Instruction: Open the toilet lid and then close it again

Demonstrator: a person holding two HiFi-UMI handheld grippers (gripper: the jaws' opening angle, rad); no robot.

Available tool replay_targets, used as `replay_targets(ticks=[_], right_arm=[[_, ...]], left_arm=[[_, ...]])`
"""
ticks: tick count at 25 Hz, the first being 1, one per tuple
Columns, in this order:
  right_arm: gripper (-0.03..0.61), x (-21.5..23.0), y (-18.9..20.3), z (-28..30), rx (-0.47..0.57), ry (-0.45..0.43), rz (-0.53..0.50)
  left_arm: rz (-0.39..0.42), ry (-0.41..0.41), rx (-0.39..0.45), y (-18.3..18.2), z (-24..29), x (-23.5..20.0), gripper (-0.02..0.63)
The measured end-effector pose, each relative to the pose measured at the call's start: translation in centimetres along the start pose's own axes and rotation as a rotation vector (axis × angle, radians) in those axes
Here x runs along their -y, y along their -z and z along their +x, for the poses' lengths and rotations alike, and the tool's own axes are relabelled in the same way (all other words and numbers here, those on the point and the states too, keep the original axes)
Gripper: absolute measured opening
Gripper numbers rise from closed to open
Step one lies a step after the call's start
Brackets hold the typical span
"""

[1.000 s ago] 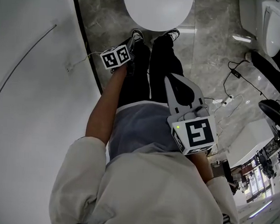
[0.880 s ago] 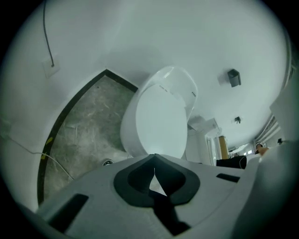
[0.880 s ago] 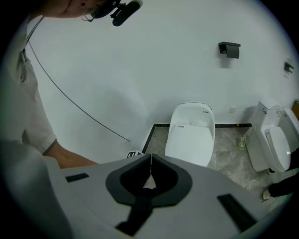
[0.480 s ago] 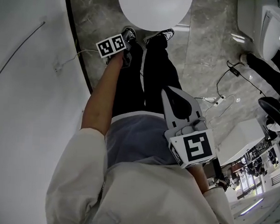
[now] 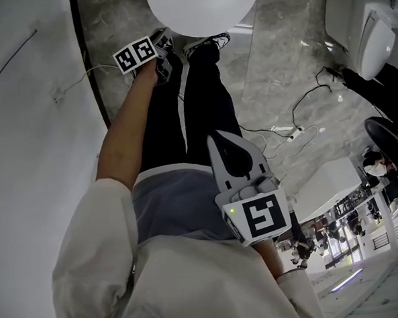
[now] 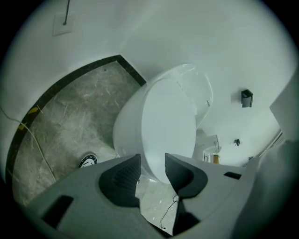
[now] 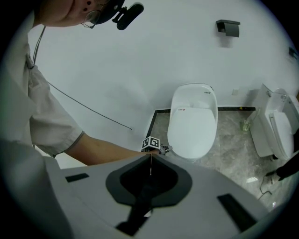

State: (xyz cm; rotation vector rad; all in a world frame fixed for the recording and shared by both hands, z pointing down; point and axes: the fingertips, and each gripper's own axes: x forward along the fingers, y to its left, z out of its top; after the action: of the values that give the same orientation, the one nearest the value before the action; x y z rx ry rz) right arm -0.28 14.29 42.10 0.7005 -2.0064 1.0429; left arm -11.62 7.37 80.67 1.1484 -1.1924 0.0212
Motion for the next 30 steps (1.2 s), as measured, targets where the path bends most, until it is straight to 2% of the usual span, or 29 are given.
replay_targets(ticks=[12, 17, 21, 25, 30], right_arm=[[0.011, 1.5, 1.6, 0.5, -0.023, 0.033, 0.052], [0.011, 1.2, 1.4, 0.5, -0.009, 0.034, 0.069], [0.011, 0.9, 1.2, 0.6, 0.006, 0.031, 0.077], [0.011, 0.6, 0.7, 0.7, 0.020, 0.029, 0.074], [0.011, 0.4, 0.2, 0.5, 0.030, 0.023, 0.070]], left_arm=[[-0.057, 0.029, 0.018, -0.3, 3.2, 0.2, 0.175], [-0.037, 0.026, 0.012, -0.2, 2.9, 0.7, 0.187], [-0.065, 0.044, 0.015, -0.3, 2.3, 1.1, 0.189], [-0.047, 0.063, 0.005, -0.4, 1.7, 1.6, 0.189], [-0.076, 0.087, 0.018, -0.4, 0.9, 2.4, 0.189]])
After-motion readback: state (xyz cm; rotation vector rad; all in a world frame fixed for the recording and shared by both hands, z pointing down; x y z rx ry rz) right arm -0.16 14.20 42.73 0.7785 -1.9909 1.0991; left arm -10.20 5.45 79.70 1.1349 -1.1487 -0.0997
